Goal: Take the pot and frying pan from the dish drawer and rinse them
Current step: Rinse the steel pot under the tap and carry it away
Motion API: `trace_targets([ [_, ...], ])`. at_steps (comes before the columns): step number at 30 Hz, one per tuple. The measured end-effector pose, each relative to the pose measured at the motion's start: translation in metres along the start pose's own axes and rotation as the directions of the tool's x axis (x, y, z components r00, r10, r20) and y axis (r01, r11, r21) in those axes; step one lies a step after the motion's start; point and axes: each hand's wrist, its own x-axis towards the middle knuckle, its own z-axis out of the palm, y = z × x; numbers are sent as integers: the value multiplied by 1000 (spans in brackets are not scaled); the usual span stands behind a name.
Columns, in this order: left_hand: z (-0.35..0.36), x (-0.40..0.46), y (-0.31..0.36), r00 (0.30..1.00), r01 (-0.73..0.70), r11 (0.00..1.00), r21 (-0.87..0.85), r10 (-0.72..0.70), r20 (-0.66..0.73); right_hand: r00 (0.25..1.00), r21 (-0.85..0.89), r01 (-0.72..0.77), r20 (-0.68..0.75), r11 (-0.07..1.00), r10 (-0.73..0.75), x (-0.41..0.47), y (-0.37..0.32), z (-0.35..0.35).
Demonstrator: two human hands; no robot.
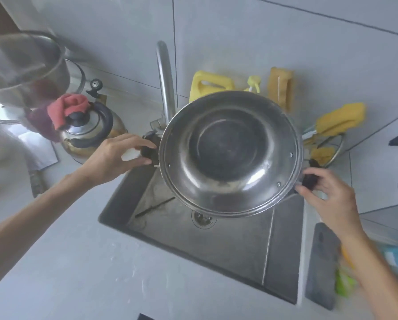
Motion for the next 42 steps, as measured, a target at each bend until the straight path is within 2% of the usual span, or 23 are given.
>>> trace_targets([
  [4,7,-8,14,987,156,955,-251,-142,71,958,203,-262,177,943,228,-17,-1,-3],
  [7,19,-12,18,977,213,916,-340,-208,53,915,255,-393,206,884,347,-43,6,-2],
  [9,30,-8,25,971,239,890,-389,-229,71,892,309,-453,153,836,426,-63,12,-2],
  [12,34,0,38,968,252,858,-447,-219,125,858,428,-467,7,774,514,-91,8,-7],
  [17,43,23,81,961,240,803,-546,-118,249,810,533,-422,-141,733,569,-159,-13,-43],
  [19,50,38,111,942,239,785,-571,-44,334,758,569,-412,-218,711,614,-202,-22,-64],
  [21,71,60,138,904,240,800,-550,23,428,700,594,-419,-272,687,661,-249,-33,-87],
  [25,155,109,185,839,88,833,-546,234,492,516,578,-470,-433,667,739,-360,-54,-115],
  [27,171,108,269,766,-9,803,-596,388,512,391,589,-478,-522,652,758,-419,-67,-123],
  [31,198,43,474,574,-111,682,-723,638,514,50,639,-375,-710,672,703,-567,-117,-128],
  [33,214,-3,557,440,-130,601,-789,748,497,-85,635,-365,-751,681,655,-634,-149,-122],
  [34,229,-28,594,348,-169,563,-809,802,485,-158,634,-361,-764,683,625,-670,-163,-118],
  [36,249,-92,669,201,-154,512,-845,854,480,-316,619,-374,-785,691,533,-744,-199,-109],
  [37,255,-120,698,172,-136,496,-857,864,473,-353,625,-378,-779,683,518,-772,-214,-106],
  [42,264,-291,850,-151,-59,383,-922,909,387,-613,650,-363,-706,668,355,-903,-288,-74],
])
